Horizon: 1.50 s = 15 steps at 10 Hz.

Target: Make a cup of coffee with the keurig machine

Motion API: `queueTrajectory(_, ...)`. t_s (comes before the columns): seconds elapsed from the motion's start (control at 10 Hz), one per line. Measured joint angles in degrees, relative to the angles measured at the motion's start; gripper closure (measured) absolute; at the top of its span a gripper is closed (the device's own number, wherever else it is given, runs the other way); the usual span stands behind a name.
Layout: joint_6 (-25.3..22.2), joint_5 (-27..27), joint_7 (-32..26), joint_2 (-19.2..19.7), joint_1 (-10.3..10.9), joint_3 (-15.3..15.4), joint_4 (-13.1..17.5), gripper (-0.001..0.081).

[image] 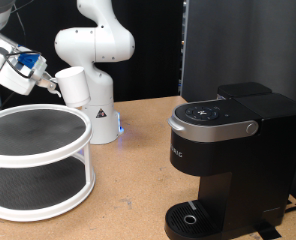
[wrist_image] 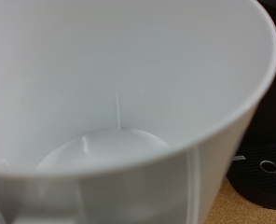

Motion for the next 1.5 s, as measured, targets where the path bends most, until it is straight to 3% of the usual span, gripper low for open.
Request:
queueTrajectory(0.2, 0.0, 0.0, -0.1, 0.2, 0.1, -0.1, -0.2, 0.0732)
queueTrajectory(0.4, 2.6, 2.1, 0.7, -0.3, 0.3, 1.9, -2.0, 0.0732)
queueTrajectory(0.7, 12.2, 9.8, 3.4, -1.8, 1.6, 8.3, -6.2, 0.0732)
queueTrajectory(1.0, 23.3, 19.1, 4.9, -2.0, 4.9, 14.5, -9.3, 0.0732)
queueTrajectory(1.1, 26.0, 20.6, 5.5, -1.8, 5.6, 15.8, -9.8, 0.0732)
queueTrajectory(1.3, 25.1, 20.4, 5.5, -1.7, 5.6, 15.5, -9.8, 0.0732)
queueTrajectory(1.5, 31.0, 24.4, 7.5, -1.3, 6.0, 17.1, -10.5, 0.0732)
